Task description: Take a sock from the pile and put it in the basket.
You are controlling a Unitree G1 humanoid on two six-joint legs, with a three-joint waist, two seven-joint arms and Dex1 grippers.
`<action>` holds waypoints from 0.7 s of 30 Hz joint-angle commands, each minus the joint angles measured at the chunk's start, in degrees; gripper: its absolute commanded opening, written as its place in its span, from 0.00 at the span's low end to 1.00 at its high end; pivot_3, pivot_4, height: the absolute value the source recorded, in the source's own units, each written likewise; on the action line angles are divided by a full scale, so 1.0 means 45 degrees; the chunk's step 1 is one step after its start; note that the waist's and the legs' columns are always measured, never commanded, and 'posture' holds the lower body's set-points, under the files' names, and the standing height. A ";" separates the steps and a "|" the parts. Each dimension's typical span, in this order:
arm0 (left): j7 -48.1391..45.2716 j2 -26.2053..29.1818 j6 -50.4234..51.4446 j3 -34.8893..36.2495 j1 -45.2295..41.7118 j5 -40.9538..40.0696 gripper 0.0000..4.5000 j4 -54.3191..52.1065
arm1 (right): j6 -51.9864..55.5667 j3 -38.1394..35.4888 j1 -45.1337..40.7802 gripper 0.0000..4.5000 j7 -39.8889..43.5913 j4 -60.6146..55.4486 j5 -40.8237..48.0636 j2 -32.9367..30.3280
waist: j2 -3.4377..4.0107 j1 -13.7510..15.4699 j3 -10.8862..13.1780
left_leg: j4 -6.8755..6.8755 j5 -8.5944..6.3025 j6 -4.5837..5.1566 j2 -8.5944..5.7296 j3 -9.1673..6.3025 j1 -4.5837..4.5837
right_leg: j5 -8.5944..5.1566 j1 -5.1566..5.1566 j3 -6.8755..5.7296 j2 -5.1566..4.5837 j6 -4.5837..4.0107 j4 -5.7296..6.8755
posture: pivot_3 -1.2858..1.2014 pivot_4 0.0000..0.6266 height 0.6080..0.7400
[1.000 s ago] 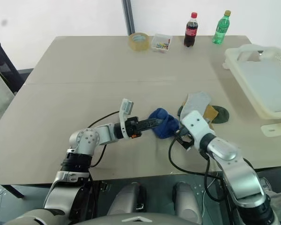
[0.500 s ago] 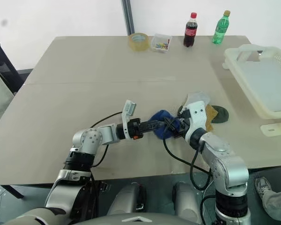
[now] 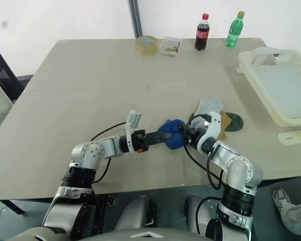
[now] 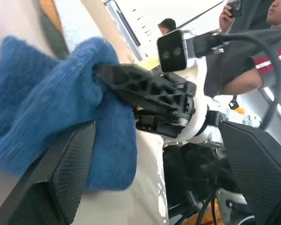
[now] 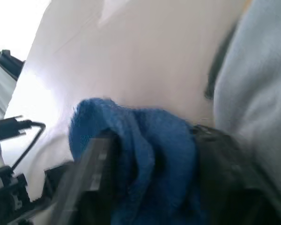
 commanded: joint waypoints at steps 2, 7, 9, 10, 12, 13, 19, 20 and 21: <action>0.0157 0.0045 0.0073 0.0299 0.0155 -0.0259 1.00 -0.0598 | 0.1416 0.0691 0.0287 0.04 0.0073 0.0023 0.0665 -0.0175 | -0.0009 -0.0025 -0.0013 | 0.0000 0.0000 0.0000 -0.0001 0.0002 0.0004 | 0.0000 0.0002 0.0003 0.0001 0.0000 0.0000 | 0.52 0.24 1.00; 0.0262 0.0061 0.0081 0.0381 0.0217 -0.0215 1.00 -0.0722 | 0.1612 0.1423 0.0464 0.01 0.0351 -0.0148 0.1033 -0.0516 | -0.0009 -0.0032 -0.0015 | 0.0000 0.0000 0.0000 -0.0003 0.0000 0.0007 | -0.0001 0.0004 0.0001 0.0002 -0.0001 0.0000 | 0.52 0.24 1.00; 0.0300 0.0080 0.0075 0.0407 0.0207 -0.0213 1.00 -0.0728 | 0.1693 0.1532 0.0512 0.01 0.0396 -0.0168 0.1181 -0.0543 | -0.0009 -0.0032 -0.0016 | -0.0002 0.0000 0.0001 -0.0003 -0.0001 0.0007 | -0.0002 0.0002 0.0001 0.0006 -0.0002 0.0000 | 0.52 0.24 1.00; 0.0313 0.0094 0.0062 0.0417 0.0219 -0.0205 1.00 -0.0747 | 0.1709 0.1578 0.0558 0.01 0.0402 -0.0164 0.1207 -0.0548 | -0.0009 -0.0035 -0.0016 | -0.0003 -0.0001 0.0000 -0.0003 -0.0001 0.0007 | -0.0002 0.0002 0.0001 0.0008 -0.0002 0.0000 | 0.52 0.24 1.00; 0.0324 0.0121 0.0044 0.0433 0.0239 -0.0194 1.00 -0.0777 | 0.1668 0.1645 0.0629 0.01 0.0393 -0.0122 0.1205 -0.0573 | -0.0009 -0.0044 -0.0016 | -0.0005 -0.0001 0.0000 -0.0003 -0.0001 0.0007 | -0.0002 0.0001 0.0002 0.0014 -0.0002 0.0000 | 0.52 0.24 1.00; 0.0326 0.0148 0.0056 0.0456 0.0254 -0.0209 1.00 -0.0809 | 0.1647 0.1611 0.0649 0.01 0.0375 -0.0103 0.1221 -0.0562 | -0.0010 -0.0047 -0.0016 | -0.0005 -0.0001 0.0000 -0.0002 -0.0001 0.0007 | -0.0002 0.0001 0.0002 0.0016 -0.0002 -0.0001 | 0.52 0.24 1.00; 0.0067 0.0726 -0.0350 0.0400 0.0534 0.0025 1.00 -0.1347 | 0.1620 0.0221 0.0283 0.01 -0.0223 -0.0071 0.1602 -0.0010 | -0.0009 -0.0075 -0.0016 | -0.0007 -0.0001 0.0000 0.0004 -0.0002 0.0007 | -0.0002 -0.0003 0.0002 0.0022 -0.0002 -0.0001 | 0.52 0.24 1.00; -0.0043 0.1007 -0.0685 0.0161 0.0650 0.0363 1.00 -0.1603 | 0.1574 -0.0184 0.0100 0.01 -0.0448 -0.0065 0.1679 0.0106 | -0.0009 -0.0086 -0.0015 | -0.0008 -0.0001 0.0000 0.0007 -0.0001 0.0007 | -0.0002 -0.0005 0.0003 0.0023 -0.0002 -0.0001 | 0.52 0.24 1.00; -0.0215 0.1505 -0.1433 -0.0384 0.0835 0.1134 1.00 -0.2002 | 0.1505 -0.0704 -0.0218 0.01 -0.0772 -0.0084 0.1754 0.0227 | -0.0008 -0.0096 -0.0014 | -0.0012 -0.0001 0.0000 0.0009 0.0000 0.0006 | -0.0002 -0.0009 0.0004 0.0023 -0.0003 -0.0001 | 0.52 0.24 1.00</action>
